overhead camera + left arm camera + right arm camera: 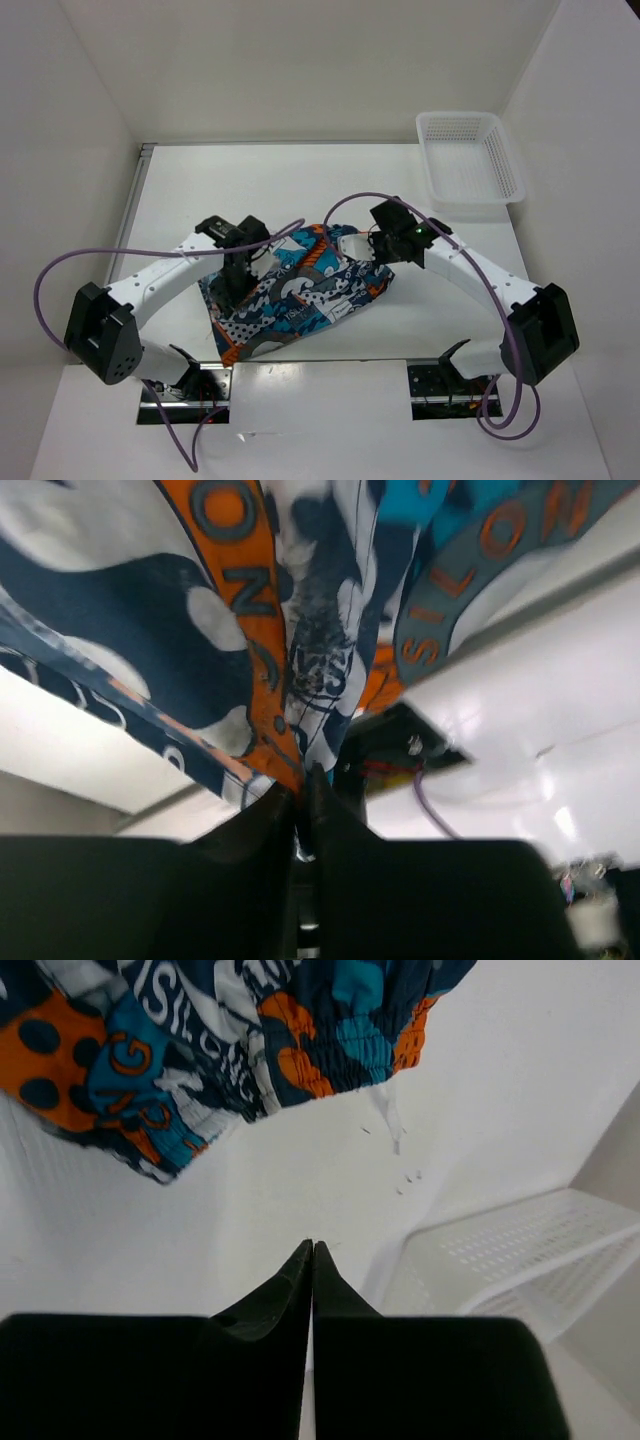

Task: Fold and stack the shorts
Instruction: Fold the shorts

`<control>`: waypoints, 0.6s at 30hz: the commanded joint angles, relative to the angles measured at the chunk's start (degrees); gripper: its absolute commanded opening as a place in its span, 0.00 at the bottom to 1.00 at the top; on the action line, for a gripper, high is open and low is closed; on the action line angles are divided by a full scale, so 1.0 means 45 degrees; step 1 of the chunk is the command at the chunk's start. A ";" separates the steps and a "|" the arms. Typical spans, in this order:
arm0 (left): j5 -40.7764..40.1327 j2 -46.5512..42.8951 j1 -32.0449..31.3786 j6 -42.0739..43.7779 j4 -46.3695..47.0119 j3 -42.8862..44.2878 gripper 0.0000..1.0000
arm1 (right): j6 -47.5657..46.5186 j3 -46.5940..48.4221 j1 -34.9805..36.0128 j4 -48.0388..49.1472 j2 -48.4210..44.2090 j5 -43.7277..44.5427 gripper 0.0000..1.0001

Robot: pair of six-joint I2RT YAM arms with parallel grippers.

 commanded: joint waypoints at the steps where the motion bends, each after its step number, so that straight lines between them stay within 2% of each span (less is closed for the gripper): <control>1: 0.0228 0.0334 -0.0118 0.0022 -0.0619 -0.1078 0.23 | 0.2170 0.0402 0.0191 0.1141 0.0481 -0.0599 0.07; 2: 0.0231 0.0336 0.0056 0.0022 -0.0619 -0.0943 0.32 | 0.2995 0.0716 0.0191 0.1378 0.0967 -0.1084 0.27; 3: 0.0231 0.0220 0.0058 0.0022 -0.0619 -0.0942 0.38 | 0.3834 0.1087 0.0191 0.1535 0.1262 -0.1437 0.35; 4: -0.0156 0.0102 0.0174 0.0022 -0.0619 -0.0942 0.44 | 0.5274 0.1825 0.0191 0.1807 0.1535 -0.1866 0.38; 5: -0.0276 0.0101 0.0330 0.0022 -0.0329 -0.0942 0.60 | 0.5888 0.2103 0.0191 0.1984 0.1905 -0.2315 0.38; 6: -0.0567 -0.0073 0.0718 0.0022 0.0099 -0.0826 0.63 | 0.6454 0.2473 0.0327 0.2237 0.2025 -0.3132 0.38; 8: -0.1680 -0.0270 0.1188 0.0022 0.1753 -0.0688 0.64 | 0.7528 0.2477 0.0910 0.2899 0.2433 -0.3607 0.32; 9: -0.2031 -0.0270 0.1423 0.0022 0.2344 -0.0572 0.64 | 0.7863 0.2593 0.1107 0.3135 0.2668 -0.3763 0.24; 10: -0.2518 -0.0154 0.1792 0.0022 0.2833 -0.0570 0.64 | 0.8214 0.2594 0.1225 0.3331 0.2941 -0.3765 0.19; 13: -0.2699 0.0937 0.1913 0.0022 0.4202 -0.0570 0.59 | 0.9350 0.2770 0.1227 0.3626 0.4172 -0.4076 0.06; 15: -0.2834 0.2086 0.1913 0.0022 0.4516 -0.0862 0.57 | 0.9351 0.2770 0.1227 0.3471 0.4815 -0.3962 0.04; 16: -0.2836 0.2461 0.1913 0.0022 0.4769 -0.1115 0.56 | 0.9351 0.2770 0.1227 0.3335 0.5032 -0.3960 0.00; 18: -0.2836 0.3222 0.1913 0.0022 0.5043 -0.1350 0.54 | 0.9642 0.2925 0.1227 0.2749 0.5693 -0.3824 0.00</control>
